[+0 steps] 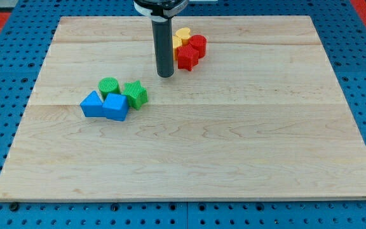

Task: Put your hand vertically below the green star

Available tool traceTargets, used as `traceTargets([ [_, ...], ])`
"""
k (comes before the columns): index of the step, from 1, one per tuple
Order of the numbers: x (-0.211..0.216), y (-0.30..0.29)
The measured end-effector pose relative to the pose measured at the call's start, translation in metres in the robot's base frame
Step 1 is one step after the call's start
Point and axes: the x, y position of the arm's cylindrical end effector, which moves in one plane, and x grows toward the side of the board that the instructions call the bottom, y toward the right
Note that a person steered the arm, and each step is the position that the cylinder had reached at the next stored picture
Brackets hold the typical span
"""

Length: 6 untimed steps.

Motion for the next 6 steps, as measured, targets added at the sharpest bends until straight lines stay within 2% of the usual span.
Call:
traceTargets([
  [4,-0.014,0.012],
  [5,0.017,0.015],
  [6,0.086,0.006],
])
